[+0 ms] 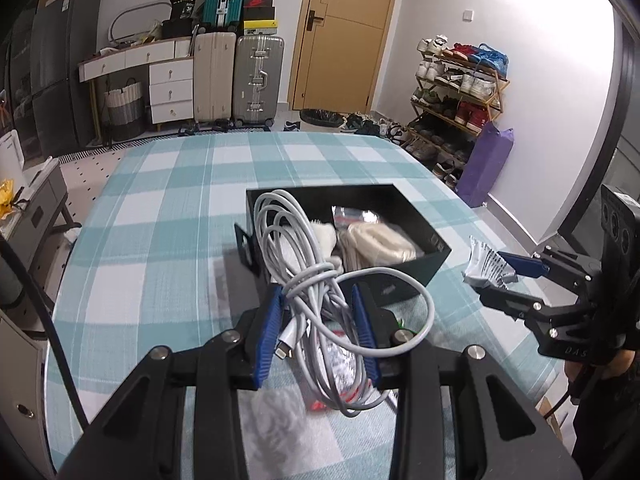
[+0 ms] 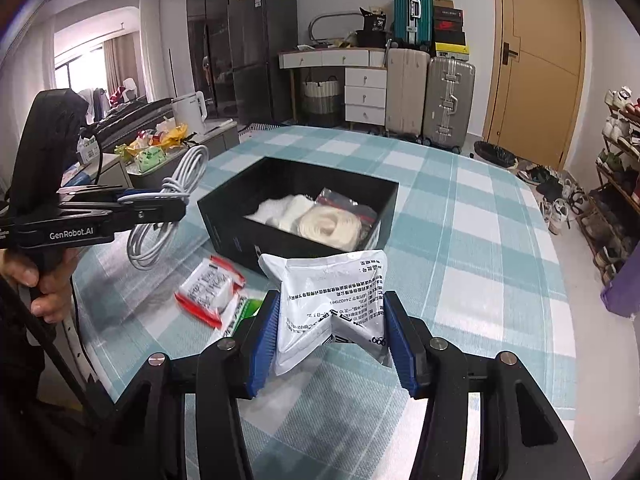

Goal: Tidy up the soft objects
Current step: 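Lift the cable coil into the box with the left gripper while the right lowers the pouch in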

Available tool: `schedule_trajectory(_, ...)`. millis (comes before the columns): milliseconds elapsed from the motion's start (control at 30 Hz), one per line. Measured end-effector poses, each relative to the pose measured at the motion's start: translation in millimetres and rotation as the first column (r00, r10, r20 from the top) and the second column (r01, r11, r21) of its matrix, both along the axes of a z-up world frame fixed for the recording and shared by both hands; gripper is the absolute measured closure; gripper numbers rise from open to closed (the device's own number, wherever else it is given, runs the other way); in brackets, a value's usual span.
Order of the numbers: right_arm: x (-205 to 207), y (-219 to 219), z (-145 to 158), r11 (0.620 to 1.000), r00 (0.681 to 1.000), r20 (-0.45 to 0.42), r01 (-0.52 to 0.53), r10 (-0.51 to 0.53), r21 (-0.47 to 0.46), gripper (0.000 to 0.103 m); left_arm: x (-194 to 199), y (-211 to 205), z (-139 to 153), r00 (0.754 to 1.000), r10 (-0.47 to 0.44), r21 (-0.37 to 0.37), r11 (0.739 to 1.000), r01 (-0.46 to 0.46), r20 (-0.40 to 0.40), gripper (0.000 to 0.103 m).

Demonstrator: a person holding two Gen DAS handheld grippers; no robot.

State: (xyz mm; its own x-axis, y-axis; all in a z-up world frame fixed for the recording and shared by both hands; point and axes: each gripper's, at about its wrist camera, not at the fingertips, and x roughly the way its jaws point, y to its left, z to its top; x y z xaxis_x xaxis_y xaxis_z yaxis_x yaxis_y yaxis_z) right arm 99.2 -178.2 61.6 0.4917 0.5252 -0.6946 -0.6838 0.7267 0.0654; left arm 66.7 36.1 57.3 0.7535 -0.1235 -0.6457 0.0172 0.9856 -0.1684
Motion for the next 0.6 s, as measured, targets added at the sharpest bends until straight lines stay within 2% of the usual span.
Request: schedule_trajectory(600,35.0,24.1,18.5,0.999,1.0,0.005,0.022,-0.023,0.038,0.052,44.5,-4.1,14.9,0.999,-0.023,0.013,1.0,0.022,0.025,0.069)
